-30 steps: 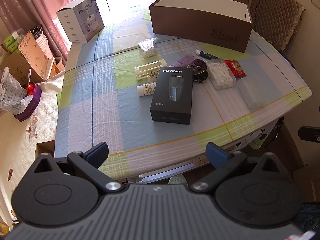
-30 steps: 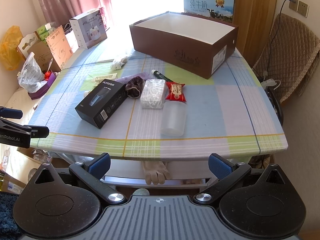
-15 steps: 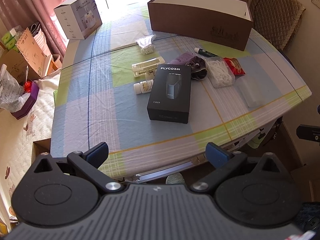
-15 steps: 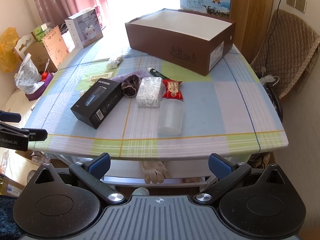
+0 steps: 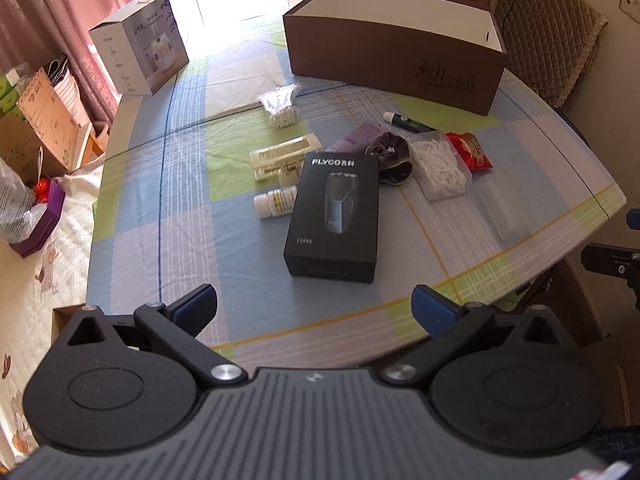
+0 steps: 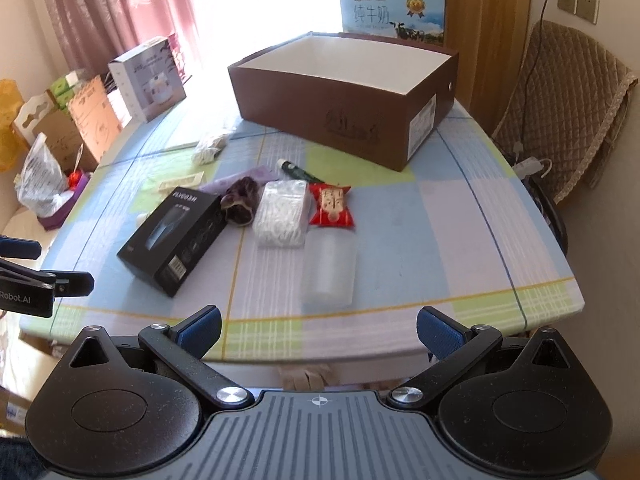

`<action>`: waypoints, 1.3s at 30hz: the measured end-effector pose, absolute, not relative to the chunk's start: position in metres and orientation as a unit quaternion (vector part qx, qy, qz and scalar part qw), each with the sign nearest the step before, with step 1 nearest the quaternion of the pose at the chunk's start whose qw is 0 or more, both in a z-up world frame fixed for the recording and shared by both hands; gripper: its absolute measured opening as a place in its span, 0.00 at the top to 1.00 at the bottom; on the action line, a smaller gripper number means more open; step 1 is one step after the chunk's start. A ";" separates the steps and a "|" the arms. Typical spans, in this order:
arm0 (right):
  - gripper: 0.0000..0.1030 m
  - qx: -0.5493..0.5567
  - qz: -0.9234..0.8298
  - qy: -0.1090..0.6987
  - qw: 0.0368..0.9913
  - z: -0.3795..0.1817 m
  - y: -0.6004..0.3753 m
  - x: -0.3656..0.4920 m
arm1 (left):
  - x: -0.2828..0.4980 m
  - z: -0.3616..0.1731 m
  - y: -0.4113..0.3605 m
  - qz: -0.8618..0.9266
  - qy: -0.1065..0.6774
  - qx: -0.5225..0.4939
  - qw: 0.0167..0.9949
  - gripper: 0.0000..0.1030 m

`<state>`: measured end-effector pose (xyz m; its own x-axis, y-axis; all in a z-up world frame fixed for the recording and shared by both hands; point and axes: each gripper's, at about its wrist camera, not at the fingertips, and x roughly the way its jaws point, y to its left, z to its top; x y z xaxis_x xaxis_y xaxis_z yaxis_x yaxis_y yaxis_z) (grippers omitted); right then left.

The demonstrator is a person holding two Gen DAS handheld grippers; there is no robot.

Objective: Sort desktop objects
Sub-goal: 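Reach the left tool to the black FLYCO box while the right tool approaches the clear cup, then grasp the FLYCO box with the left tool while the right tool grasps the clear cup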

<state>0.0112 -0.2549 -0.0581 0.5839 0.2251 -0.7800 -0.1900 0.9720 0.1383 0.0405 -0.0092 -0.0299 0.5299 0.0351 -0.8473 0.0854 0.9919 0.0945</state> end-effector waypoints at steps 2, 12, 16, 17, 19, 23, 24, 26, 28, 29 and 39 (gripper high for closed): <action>0.02 0.024 0.114 0.438 0.892 -0.061 -0.255 0.017 | 0.049 -0.032 -0.010 -0.021 0.480 0.063 0.875 0.01; 0.02 0.033 0.111 0.443 0.889 -0.080 -0.254 0.041 | 0.088 -0.050 -0.014 -0.049 0.471 0.066 0.878 0.01; 0.02 0.036 0.104 0.450 0.886 -0.090 -0.254 0.052 | 0.102 -0.062 -0.013 -0.060 0.476 0.063 0.875 0.01; 0.02 0.037 0.102 0.451 0.886 -0.092 -0.255 0.054 | 0.106 -0.065 -0.013 -0.061 0.478 0.064 0.874 0.01; 0.02 0.039 0.099 0.455 0.884 -0.097 -0.256 0.059 | 0.113 -0.072 -0.013 -0.062 0.480 0.066 0.872 0.01; 0.02 0.046 0.092 0.463 0.880 -0.103 -0.257 0.068 | 0.127 -0.087 -0.015 -0.066 0.493 0.075 0.864 0.04; 0.02 0.048 0.091 0.465 0.879 -0.105 -0.257 0.070 | 0.129 -0.091 -0.015 -0.067 0.497 0.076 0.862 0.04; 0.02 0.050 0.090 0.469 0.877 -0.107 -0.258 0.075 | 0.135 -0.097 -0.016 -0.068 0.502 0.081 0.858 0.05; 0.02 0.051 0.088 0.473 0.875 -0.110 -0.259 0.079 | 0.141 -0.102 -0.018 -0.070 0.506 0.089 0.855 0.06; 0.02 0.052 0.088 0.474 0.875 -0.112 -0.259 0.081 | 0.144 -0.104 -0.018 -0.070 0.507 0.092 0.854 0.07; 0.07 0.028 0.077 0.487 0.870 -0.131 -0.248 0.101 | 0.163 -0.116 -0.029 -0.081 0.515 0.117 0.845 0.17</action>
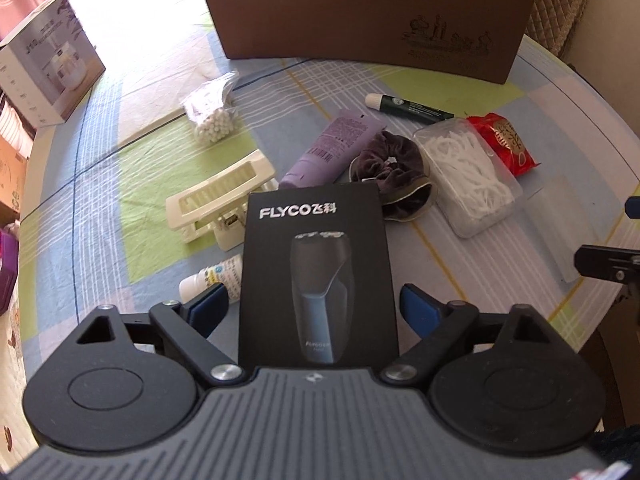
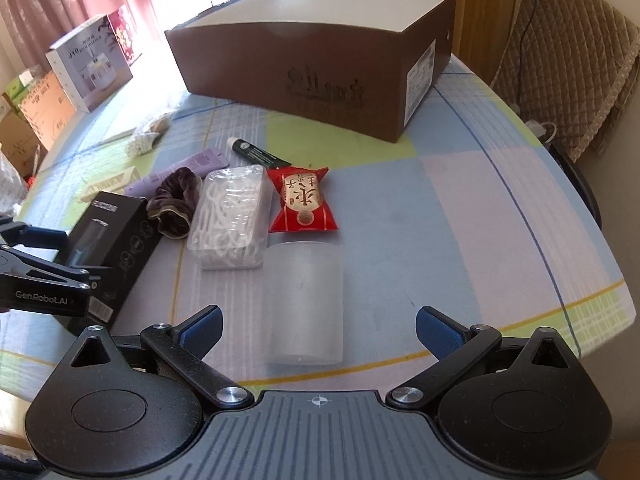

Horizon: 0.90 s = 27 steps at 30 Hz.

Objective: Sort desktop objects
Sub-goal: 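Grasp the FLYCO box with the left tool while the right tool grasps the clear cup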

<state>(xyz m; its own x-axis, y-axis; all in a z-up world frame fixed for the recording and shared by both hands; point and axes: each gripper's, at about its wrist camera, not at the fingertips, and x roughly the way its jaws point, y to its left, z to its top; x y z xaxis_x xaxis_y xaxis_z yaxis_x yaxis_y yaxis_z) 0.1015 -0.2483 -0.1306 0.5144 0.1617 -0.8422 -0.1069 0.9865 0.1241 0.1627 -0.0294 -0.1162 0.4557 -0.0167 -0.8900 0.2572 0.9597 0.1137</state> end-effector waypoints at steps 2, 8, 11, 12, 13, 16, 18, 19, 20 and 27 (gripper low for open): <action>0.14 0.022 0.078 0.488 0.869 -0.134 -0.246 0.105 | 0.166 -0.119 -0.031 -0.084 0.520 0.117 0.842 0.20; 0.27 0.007 0.077 0.494 0.866 -0.144 -0.239 0.115 | 0.175 -0.127 -0.034 -0.079 0.526 0.125 0.838 0.22; 0.31 0.004 0.079 0.497 0.864 -0.148 -0.236 0.117 | 0.178 -0.128 -0.035 -0.077 0.527 0.126 0.837 0.22; 0.35 0.001 0.077 0.498 0.864 -0.150 -0.235 0.118 | 0.179 -0.129 -0.036 -0.076 0.526 0.127 0.837 0.22; 0.41 -0.003 0.075 0.499 0.863 -0.151 -0.234 0.119 | 0.180 -0.129 -0.037 -0.075 0.526 0.127 0.838 0.22; 0.52 -0.018 0.073 0.493 0.867 -0.154 -0.231 0.118 | 0.180 -0.129 -0.037 -0.075 0.524 0.127 0.839 0.23; 0.52 -0.023 0.072 0.491 0.868 -0.154 -0.231 0.118 | 0.179 -0.130 -0.038 -0.076 0.520 0.130 0.841 0.23; 0.52 -0.020 0.072 0.492 0.868 -0.153 -0.232 0.118 | 0.178 -0.130 -0.038 -0.075 0.518 0.131 0.842 0.24; 0.52 -0.015 0.073 0.491 0.868 -0.153 -0.234 0.117 | 0.176 -0.131 -0.038 -0.074 0.517 0.131 0.843 0.24; 0.52 0.011 0.073 0.481 0.874 -0.142 -0.247 0.103 | 0.158 -0.124 -0.036 -0.066 0.506 0.129 0.850 0.24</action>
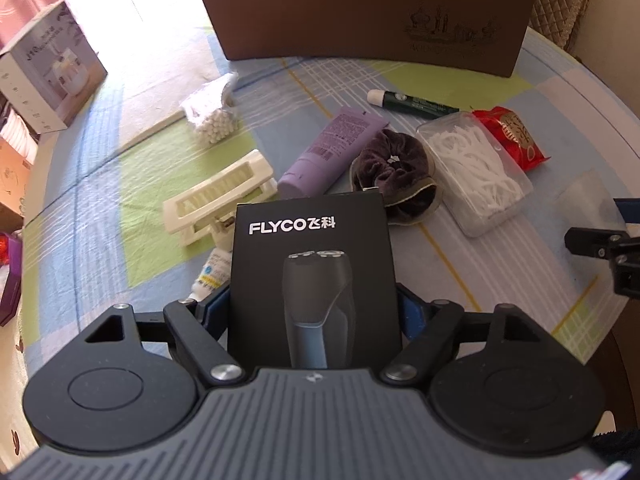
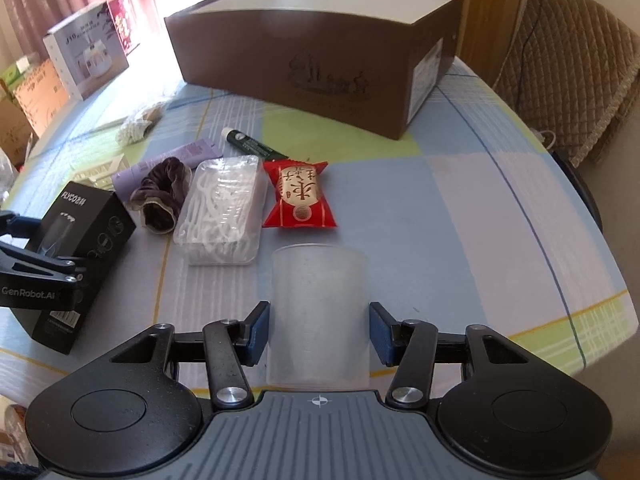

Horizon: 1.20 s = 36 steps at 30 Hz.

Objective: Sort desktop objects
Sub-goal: 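Grasp the FLYCO box with the left tool while the right tool grasps the clear cup, then carry both into the brown box, lower and open both tools to release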

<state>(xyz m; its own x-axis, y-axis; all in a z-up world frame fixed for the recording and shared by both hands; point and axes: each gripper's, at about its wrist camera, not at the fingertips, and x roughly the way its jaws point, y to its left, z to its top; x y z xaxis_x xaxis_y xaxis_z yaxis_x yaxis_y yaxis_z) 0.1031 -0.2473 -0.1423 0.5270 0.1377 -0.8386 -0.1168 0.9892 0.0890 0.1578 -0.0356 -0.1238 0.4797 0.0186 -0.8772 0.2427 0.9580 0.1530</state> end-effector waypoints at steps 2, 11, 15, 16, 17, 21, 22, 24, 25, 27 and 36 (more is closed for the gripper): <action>0.52 0.016 0.074 0.477 0.876 -0.138 -0.250 0.099 | 0.152 -0.117 -0.034 -0.062 0.498 0.130 0.855 0.25; 0.52 0.031 0.085 0.446 0.890 -0.107 -0.256 0.089 | 0.140 -0.074 -0.030 -0.065 0.463 0.135 0.874 0.24; 0.52 0.037 0.092 0.433 0.896 -0.092 -0.251 0.093 | 0.147 -0.057 -0.032 -0.080 0.447 0.138 0.880 0.24; 0.52 0.037 0.092 0.430 0.897 -0.089 -0.249 0.096 | 0.150 -0.053 -0.033 -0.085 0.443 0.139 0.881 0.24; 0.52 0.039 0.093 0.427 0.899 -0.085 -0.247 0.099 | 0.153 -0.050 -0.033 -0.089 0.441 0.139 0.882 0.24; 0.52 0.045 0.090 0.412 0.906 -0.072 -0.241 0.117 | 0.175 -0.036 -0.037 -0.114 0.426 0.147 0.886 0.24; 0.52 0.048 0.087 0.408 0.908 -0.068 -0.239 0.123 | 0.182 -0.033 -0.037 -0.120 0.421 0.150 0.886 0.24; 0.52 0.054 0.080 0.400 0.911 -0.060 -0.236 0.136 | 0.197 -0.025 -0.040 -0.133 0.412 0.157 0.888 0.24; 0.52 0.058 0.077 0.396 0.913 -0.056 -0.235 0.144 | 0.205 -0.021 -0.041 -0.140 0.407 0.159 0.888 0.24; 0.52 0.062 0.070 0.386 0.918 -0.047 -0.233 0.158 | 0.222 -0.012 -0.043 -0.156 0.397 0.161 0.890 0.24; 0.52 0.062 0.029 0.349 0.935 -0.009 -0.221 0.241 | 0.318 0.028 -0.058 -0.201 0.351 0.167 0.899 0.24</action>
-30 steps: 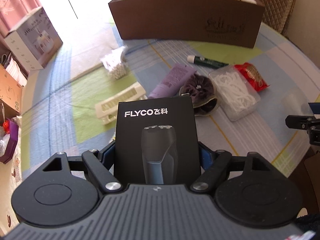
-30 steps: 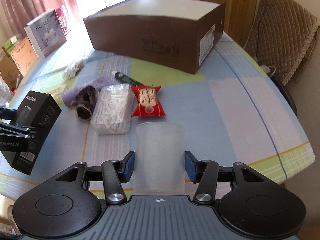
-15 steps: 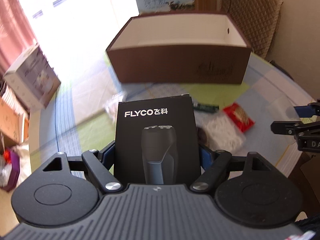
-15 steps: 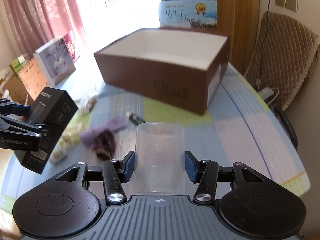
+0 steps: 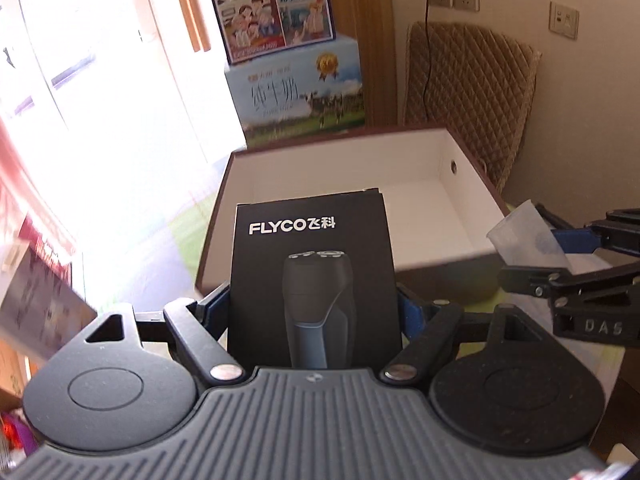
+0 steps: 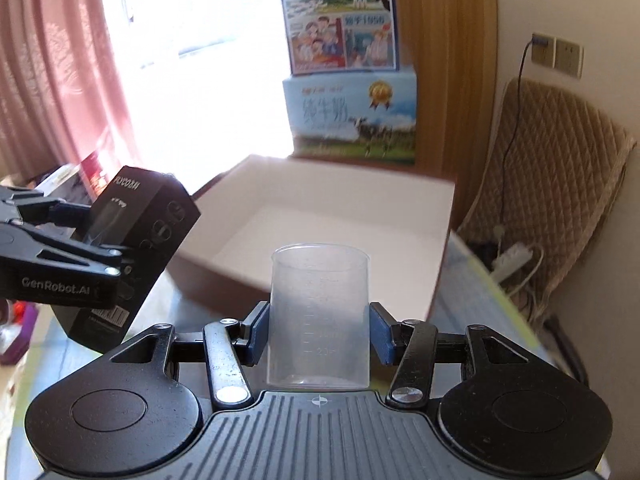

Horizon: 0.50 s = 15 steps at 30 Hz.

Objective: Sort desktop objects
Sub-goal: 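Carry both into the brown box, lower and open both tools to release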

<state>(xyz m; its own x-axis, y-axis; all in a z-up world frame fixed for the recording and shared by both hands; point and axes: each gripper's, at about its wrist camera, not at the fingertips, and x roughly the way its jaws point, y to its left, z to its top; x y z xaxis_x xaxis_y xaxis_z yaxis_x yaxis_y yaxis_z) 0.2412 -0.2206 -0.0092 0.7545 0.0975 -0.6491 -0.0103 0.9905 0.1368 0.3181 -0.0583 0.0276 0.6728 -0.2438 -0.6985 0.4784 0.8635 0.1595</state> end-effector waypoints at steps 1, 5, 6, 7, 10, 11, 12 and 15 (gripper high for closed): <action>0.52 0.061 0.022 0.349 0.935 -0.008 -0.221 0.250 | 0.329 0.029 -0.061 -0.204 0.348 0.169 0.899 0.24; 0.52 0.059 -0.002 0.354 0.933 -0.010 -0.224 0.288 | 0.369 0.030 -0.074 -0.217 0.347 0.173 0.896 0.24; 0.52 0.057 -0.008 0.357 0.932 -0.012 -0.225 0.297 | 0.383 0.027 -0.077 -0.218 0.351 0.173 0.894 0.24; 0.52 0.055 -0.014 0.360 0.931 -0.016 -0.226 0.305 | 0.392 0.025 -0.079 -0.218 0.354 0.173 0.893 0.24; 0.52 0.047 -0.036 0.375 0.925 -0.029 -0.231 0.330 | 0.423 0.014 -0.084 -0.211 0.364 0.174 0.890 0.24; 0.52 0.046 -0.044 0.382 0.922 -0.034 -0.233 0.339 | 0.433 0.009 -0.086 -0.207 0.371 0.175 0.888 0.24; 0.52 0.047 -0.050 0.387 0.920 -0.039 -0.234 0.345 | 0.443 0.005 -0.087 -0.204 0.376 0.176 0.886 0.24; 0.52 0.056 -0.065 0.408 0.909 -0.056 -0.241 0.366 | 0.470 -0.010 -0.092 -0.199 0.390 0.182 0.880 0.24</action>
<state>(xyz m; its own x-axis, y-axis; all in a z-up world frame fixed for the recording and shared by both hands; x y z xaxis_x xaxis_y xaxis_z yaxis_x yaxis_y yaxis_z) 0.3656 -0.2407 -0.0565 0.6583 -0.0725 -0.7493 0.1634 0.9854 0.0483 0.4697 -0.0924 -0.0101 0.6163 -0.2085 -0.7594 0.4922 0.8547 0.1649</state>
